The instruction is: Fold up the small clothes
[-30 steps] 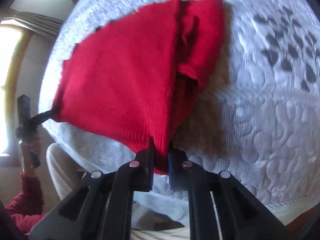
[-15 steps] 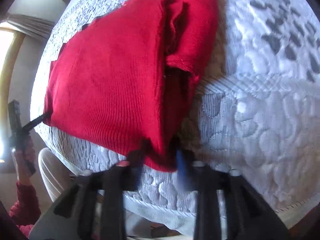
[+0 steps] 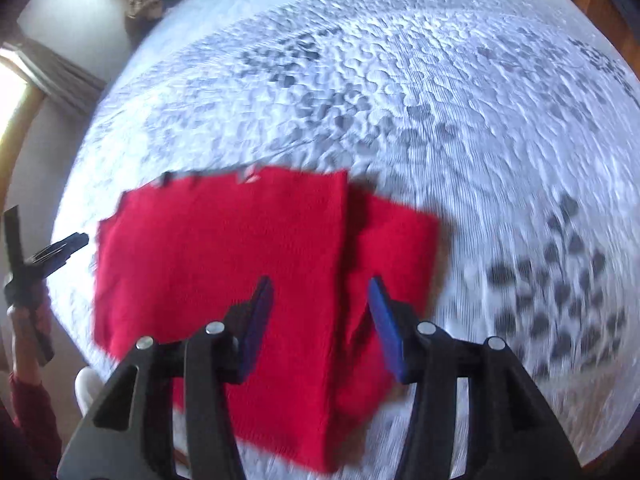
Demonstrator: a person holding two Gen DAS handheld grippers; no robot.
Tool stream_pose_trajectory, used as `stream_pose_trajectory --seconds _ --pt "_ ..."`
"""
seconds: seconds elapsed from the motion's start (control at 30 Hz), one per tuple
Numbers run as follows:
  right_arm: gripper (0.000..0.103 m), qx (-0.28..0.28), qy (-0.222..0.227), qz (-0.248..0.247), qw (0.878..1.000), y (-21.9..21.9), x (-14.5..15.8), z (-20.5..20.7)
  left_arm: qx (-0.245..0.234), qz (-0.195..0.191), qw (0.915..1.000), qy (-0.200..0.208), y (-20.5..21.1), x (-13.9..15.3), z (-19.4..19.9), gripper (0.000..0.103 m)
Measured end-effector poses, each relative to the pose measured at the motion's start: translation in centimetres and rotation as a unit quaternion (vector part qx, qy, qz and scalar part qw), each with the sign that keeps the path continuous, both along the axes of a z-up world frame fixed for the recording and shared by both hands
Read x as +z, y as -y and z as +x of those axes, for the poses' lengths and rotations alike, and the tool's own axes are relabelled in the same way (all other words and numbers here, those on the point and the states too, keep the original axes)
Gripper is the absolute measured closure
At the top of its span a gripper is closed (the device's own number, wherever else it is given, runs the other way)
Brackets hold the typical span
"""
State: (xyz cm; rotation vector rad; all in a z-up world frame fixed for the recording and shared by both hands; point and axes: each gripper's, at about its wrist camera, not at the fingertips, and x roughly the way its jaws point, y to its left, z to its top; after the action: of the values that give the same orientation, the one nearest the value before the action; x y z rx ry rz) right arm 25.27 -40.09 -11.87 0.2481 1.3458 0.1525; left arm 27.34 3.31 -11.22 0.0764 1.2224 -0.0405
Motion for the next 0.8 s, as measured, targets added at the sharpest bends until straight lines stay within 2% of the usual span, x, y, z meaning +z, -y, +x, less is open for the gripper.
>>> stream_pose_trajectory --seconds 0.2,0.37,0.4,0.47,0.5,0.53,0.57,0.8 --pt "0.053 0.0 -0.019 0.007 1.0 0.2 -3.3 3.7 -0.013 0.006 0.9997 -0.018 0.9 -3.9 3.0 0.055" --pt "0.054 0.011 -0.022 0.007 1.0 -0.1 -5.1 5.6 -0.024 0.006 0.9997 -0.01 1.7 -5.8 4.2 0.057" --pt "0.057 0.014 -0.02 0.004 1.0 -0.3 -5.1 5.7 -0.025 0.002 0.9997 -0.005 1.8 -5.8 4.2 0.063" --pt "0.072 0.025 -0.015 0.0 1.0 -0.5 -5.2 6.0 -0.024 -0.01 0.9997 0.0 1.8 -5.7 4.3 0.075" --pt "0.082 0.03 -0.014 0.007 0.999 -0.5 -5.1 6.2 -0.021 -0.016 0.9997 0.005 1.7 -5.6 4.3 0.089" --pt "0.093 0.033 -0.012 0.018 0.999 -0.5 -5.0 6.2 -0.019 -0.017 0.9997 0.007 1.7 -5.4 4.3 0.092" --pt "0.099 0.034 -0.008 0.025 0.999 -0.5 -4.7 6.3 -0.017 -0.02 0.9996 0.008 1.7 -5.2 4.4 0.094" --pt "0.099 0.02 0.043 0.069 0.996 0.7 -1.5 6.0 -0.021 -0.037 0.998 0.047 1.6 -3.0 3.5 0.097"
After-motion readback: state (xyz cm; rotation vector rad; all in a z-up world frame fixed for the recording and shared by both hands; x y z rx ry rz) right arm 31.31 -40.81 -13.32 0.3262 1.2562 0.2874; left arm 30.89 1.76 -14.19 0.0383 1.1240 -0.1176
